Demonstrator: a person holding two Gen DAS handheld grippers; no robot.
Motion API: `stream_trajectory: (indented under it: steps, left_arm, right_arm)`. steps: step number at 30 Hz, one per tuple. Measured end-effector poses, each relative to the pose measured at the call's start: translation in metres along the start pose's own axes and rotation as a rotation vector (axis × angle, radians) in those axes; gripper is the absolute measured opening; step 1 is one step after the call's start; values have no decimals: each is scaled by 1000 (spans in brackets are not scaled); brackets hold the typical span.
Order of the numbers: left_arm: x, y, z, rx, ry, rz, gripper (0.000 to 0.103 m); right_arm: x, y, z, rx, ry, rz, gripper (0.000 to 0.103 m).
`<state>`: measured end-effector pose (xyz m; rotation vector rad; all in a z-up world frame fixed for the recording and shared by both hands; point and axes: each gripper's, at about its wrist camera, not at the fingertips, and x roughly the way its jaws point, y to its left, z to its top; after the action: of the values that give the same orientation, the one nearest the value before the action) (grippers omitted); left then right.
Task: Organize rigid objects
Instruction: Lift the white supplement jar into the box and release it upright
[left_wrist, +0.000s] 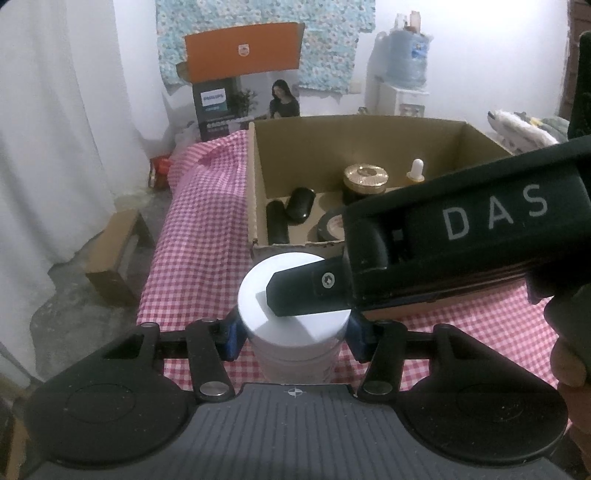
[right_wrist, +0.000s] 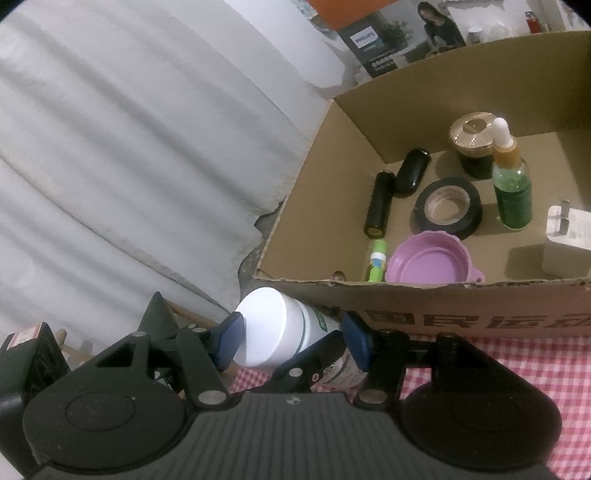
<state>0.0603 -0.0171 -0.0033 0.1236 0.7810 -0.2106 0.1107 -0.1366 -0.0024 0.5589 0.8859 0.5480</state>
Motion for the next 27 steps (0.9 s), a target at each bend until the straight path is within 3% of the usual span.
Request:
stream_trajectory:
  steps: [27]
  left_arm:
    - [-29,-10,-4,28,-61,10,53]
  right_arm:
    - [-26,12,-11,-37,-42,10,62]
